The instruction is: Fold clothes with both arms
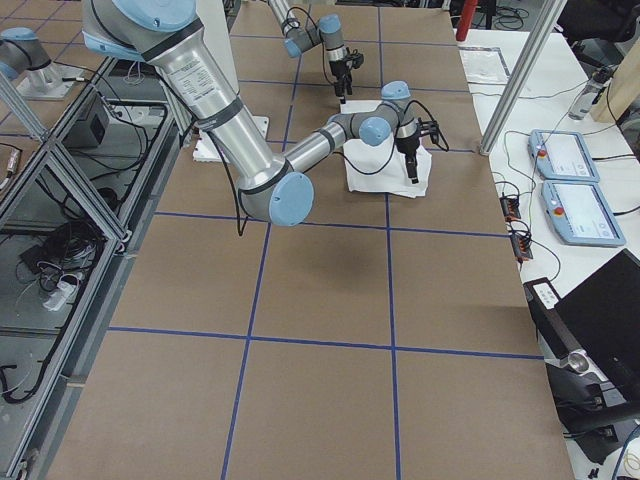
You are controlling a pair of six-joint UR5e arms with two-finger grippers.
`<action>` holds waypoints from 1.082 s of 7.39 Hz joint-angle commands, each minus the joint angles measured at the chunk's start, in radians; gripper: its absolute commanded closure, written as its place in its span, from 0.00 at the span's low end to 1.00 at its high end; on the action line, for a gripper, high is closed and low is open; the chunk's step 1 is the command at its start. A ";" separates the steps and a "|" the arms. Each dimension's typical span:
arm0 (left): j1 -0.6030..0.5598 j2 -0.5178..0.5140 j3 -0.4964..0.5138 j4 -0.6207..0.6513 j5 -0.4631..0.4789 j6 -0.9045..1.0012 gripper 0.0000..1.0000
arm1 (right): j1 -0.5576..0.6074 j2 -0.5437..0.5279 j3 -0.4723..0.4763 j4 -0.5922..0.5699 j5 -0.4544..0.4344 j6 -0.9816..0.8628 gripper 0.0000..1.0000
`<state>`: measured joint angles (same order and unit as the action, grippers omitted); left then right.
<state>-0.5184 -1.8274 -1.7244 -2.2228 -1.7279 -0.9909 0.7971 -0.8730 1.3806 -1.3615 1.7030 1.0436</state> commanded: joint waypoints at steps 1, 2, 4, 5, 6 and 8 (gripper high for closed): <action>0.009 -0.003 0.000 0.002 0.001 -0.008 0.34 | -0.001 0.000 0.000 0.001 0.001 0.001 0.00; 0.009 -0.003 0.005 0.002 0.002 -0.018 0.78 | -0.001 0.002 0.000 0.001 0.001 0.004 0.00; 0.009 -0.001 0.003 0.002 0.002 -0.018 0.99 | -0.003 0.000 0.000 0.001 0.000 0.004 0.00; 0.009 0.000 0.000 0.002 0.004 -0.018 1.00 | -0.003 0.000 0.000 0.001 0.001 0.004 0.00; 0.008 0.007 -0.009 0.002 0.004 -0.017 1.00 | -0.003 0.000 0.000 0.001 0.001 0.004 0.00; -0.002 0.010 -0.012 0.003 0.004 -0.003 1.00 | -0.004 0.002 0.000 0.001 0.000 0.013 0.00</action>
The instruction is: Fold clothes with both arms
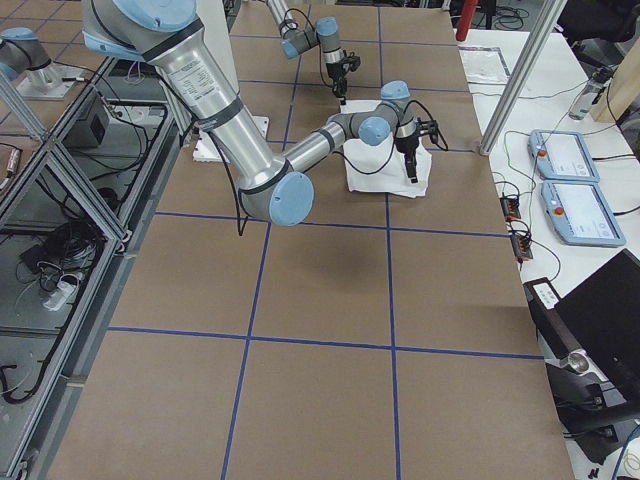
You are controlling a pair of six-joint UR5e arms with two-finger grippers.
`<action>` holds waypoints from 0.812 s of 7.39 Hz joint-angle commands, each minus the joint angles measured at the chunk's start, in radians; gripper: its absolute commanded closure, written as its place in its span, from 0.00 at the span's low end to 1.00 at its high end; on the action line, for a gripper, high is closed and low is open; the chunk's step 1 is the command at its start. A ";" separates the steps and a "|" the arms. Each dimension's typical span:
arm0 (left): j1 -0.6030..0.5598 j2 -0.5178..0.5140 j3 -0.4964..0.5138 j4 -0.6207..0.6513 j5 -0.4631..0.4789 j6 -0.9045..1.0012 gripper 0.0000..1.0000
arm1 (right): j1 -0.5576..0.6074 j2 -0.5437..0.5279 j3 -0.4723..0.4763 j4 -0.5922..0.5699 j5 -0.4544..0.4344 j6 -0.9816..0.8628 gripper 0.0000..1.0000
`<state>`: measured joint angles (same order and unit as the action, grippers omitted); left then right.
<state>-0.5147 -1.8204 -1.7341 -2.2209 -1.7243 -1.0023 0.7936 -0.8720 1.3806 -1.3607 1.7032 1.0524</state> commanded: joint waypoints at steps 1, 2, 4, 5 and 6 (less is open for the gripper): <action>-0.025 0.016 0.004 0.001 0.000 0.067 1.00 | -0.001 0.001 0.000 0.000 0.001 0.003 0.00; -0.100 0.016 0.028 0.006 -0.001 0.177 1.00 | -0.001 0.001 0.000 0.000 0.000 0.001 0.00; -0.300 -0.046 0.201 -0.002 -0.005 0.391 1.00 | -0.005 0.001 0.000 0.000 0.000 0.006 0.00; -0.382 -0.148 0.358 -0.005 -0.005 0.468 1.00 | -0.005 0.002 0.000 0.000 0.000 0.008 0.00; -0.427 -0.266 0.549 -0.054 0.014 0.476 1.00 | -0.007 0.004 0.000 0.005 0.000 0.009 0.00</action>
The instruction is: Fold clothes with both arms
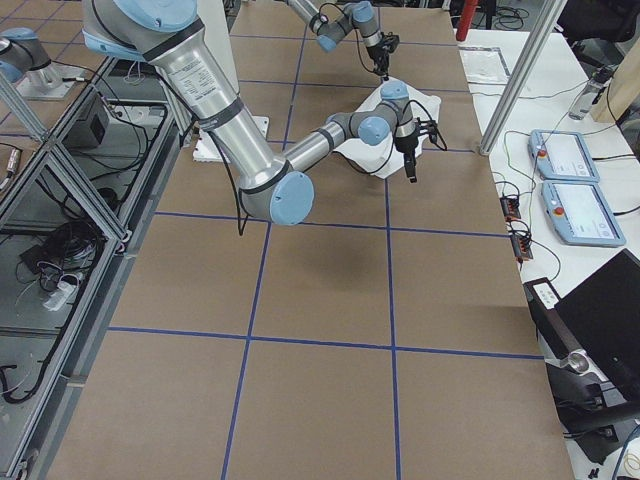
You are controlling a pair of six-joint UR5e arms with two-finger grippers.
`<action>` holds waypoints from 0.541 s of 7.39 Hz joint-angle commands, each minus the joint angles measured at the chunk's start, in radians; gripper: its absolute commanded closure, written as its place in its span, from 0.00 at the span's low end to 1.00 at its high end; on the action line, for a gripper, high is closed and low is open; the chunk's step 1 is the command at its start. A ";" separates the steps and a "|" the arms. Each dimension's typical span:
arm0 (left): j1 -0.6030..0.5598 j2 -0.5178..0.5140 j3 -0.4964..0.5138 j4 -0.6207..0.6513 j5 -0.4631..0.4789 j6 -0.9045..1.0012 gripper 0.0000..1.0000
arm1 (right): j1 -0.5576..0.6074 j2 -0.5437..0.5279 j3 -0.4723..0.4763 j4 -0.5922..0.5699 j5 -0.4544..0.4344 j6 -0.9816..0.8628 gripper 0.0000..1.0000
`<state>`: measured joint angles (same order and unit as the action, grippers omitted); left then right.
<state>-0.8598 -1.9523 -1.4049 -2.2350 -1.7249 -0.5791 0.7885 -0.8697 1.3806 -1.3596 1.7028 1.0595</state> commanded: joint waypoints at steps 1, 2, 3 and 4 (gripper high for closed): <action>-0.087 -0.262 0.424 -0.120 0.103 0.050 1.00 | -0.005 0.005 0.000 0.005 -0.002 0.004 0.00; -0.087 -0.377 0.566 -0.153 0.125 0.047 1.00 | -0.005 0.008 0.000 0.005 -0.002 0.004 0.00; -0.087 -0.414 0.590 -0.156 0.125 0.029 1.00 | -0.006 0.009 0.000 0.007 -0.002 0.007 0.00; -0.091 -0.409 0.587 -0.194 0.119 0.035 0.51 | -0.021 0.017 -0.002 0.020 -0.005 0.036 0.00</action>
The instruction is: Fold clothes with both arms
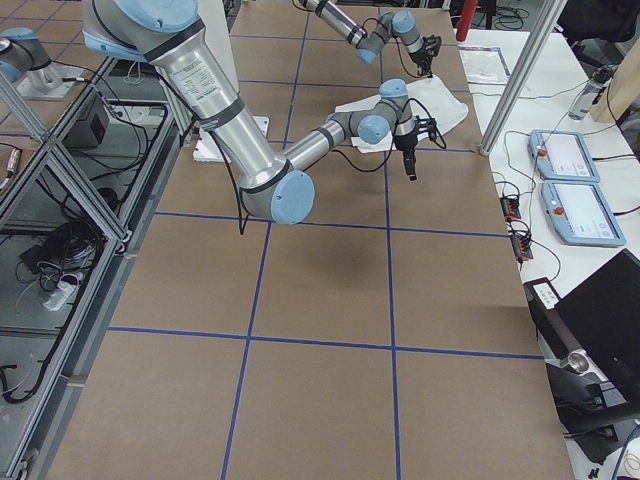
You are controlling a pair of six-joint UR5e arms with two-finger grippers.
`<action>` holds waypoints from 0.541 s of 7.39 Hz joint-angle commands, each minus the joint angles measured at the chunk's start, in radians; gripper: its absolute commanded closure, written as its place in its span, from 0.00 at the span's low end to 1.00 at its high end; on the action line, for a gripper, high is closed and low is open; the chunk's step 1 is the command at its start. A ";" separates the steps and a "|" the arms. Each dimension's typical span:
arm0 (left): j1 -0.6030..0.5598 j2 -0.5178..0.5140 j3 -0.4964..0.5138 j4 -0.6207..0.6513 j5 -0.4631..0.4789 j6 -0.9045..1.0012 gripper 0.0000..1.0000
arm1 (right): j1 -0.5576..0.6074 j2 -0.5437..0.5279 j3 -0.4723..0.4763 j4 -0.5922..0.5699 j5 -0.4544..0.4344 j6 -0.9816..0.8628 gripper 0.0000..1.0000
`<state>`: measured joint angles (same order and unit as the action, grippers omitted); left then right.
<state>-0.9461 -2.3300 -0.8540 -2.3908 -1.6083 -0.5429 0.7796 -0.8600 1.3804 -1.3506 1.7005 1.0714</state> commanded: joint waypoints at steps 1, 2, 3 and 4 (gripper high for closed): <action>-0.007 -0.003 0.026 -0.103 -0.008 0.003 0.01 | -0.028 0.009 -0.004 0.036 -0.007 0.080 0.00; -0.026 0.017 -0.018 -0.114 -0.097 0.004 0.00 | -0.034 0.028 -0.015 0.036 -0.009 0.137 0.00; -0.039 0.091 -0.116 -0.119 -0.167 0.003 0.00 | -0.048 0.088 -0.055 0.034 -0.034 0.230 0.00; -0.040 0.139 -0.199 -0.119 -0.171 0.000 0.00 | -0.069 0.170 -0.136 0.036 -0.077 0.316 0.00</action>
<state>-0.9782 -2.2571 -0.9492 -2.5031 -1.7407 -0.5405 0.7337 -0.7781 1.3241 -1.3166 1.6665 1.2771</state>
